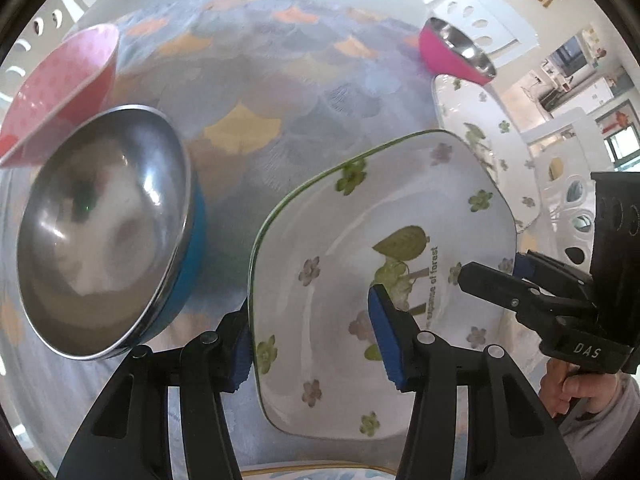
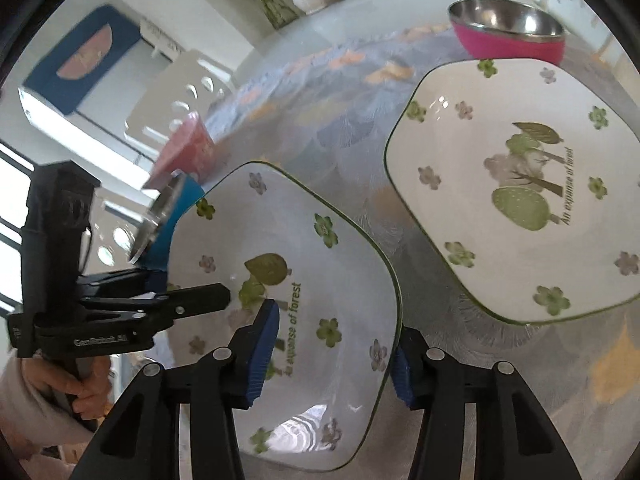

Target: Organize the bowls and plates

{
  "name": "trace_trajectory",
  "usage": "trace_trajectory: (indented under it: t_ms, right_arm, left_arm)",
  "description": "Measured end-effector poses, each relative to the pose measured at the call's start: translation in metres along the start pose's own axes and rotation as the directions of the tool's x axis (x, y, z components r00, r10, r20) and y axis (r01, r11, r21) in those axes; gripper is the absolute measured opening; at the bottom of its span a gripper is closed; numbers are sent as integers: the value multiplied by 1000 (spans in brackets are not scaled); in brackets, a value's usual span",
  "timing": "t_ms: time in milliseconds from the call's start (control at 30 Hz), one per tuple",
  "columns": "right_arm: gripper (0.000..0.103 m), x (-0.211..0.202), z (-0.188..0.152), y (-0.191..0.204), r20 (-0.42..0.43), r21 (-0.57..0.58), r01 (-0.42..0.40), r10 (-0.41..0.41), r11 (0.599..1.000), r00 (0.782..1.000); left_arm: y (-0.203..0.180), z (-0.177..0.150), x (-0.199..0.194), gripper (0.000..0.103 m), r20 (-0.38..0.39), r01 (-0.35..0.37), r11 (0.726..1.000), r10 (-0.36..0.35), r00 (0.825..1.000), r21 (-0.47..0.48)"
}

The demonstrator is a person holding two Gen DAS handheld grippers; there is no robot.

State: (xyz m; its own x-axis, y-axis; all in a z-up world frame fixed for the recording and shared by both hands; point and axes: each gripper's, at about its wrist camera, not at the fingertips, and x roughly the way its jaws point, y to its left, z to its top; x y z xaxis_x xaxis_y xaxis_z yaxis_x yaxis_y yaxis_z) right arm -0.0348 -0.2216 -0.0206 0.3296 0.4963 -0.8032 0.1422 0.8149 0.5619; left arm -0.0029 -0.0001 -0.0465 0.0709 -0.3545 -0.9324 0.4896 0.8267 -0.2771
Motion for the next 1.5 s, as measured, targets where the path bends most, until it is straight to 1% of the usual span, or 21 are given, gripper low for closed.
trace_trajectory:
  t_ms: [67,167,367,600,700,800,1000,1233,1500]
  right_arm:
    - [50,-8,0,-1,24,22,-12,11,1000,1000]
    - [50,-14,-1,4,36,16,6,-6,1000,999]
    - [50,-29,-3,1,66,47,-13,10,999,998]
    - [50,-46,-4,10,98,53,-9,4,999,995]
    - [50,-55,-5,14,118,55,3,-10,998,993]
    - [50,-62,-6,18,129,54,3,-10,999,992]
    - [50,-72,-7,31,147,32,-5,0,999,989]
    - [50,-70,-8,42,119,10,-28,26,1000,993]
    - [50,-63,-11,61,89,-26,-67,69,997,994]
  left_arm:
    - [-2,1,-1,48,3,-3,1000,3,1000,4]
    - [-5,2,-6,48,14,-7,1000,7,1000,14]
    - [-10,2,-21,48,51,17,999,-19,999,39]
    - [-13,-6,-43,48,73,59,997,-62,995,49]
    - [-19,-10,-51,48,94,60,996,-66,993,65]
    - [-18,-14,-59,48,110,83,995,-88,990,50]
    - [-17,-24,-76,48,150,77,996,-82,985,43]
    - [-7,-38,-91,48,180,75,997,-75,981,5]
    - [7,-59,-108,48,214,55,997,-41,976,-60]
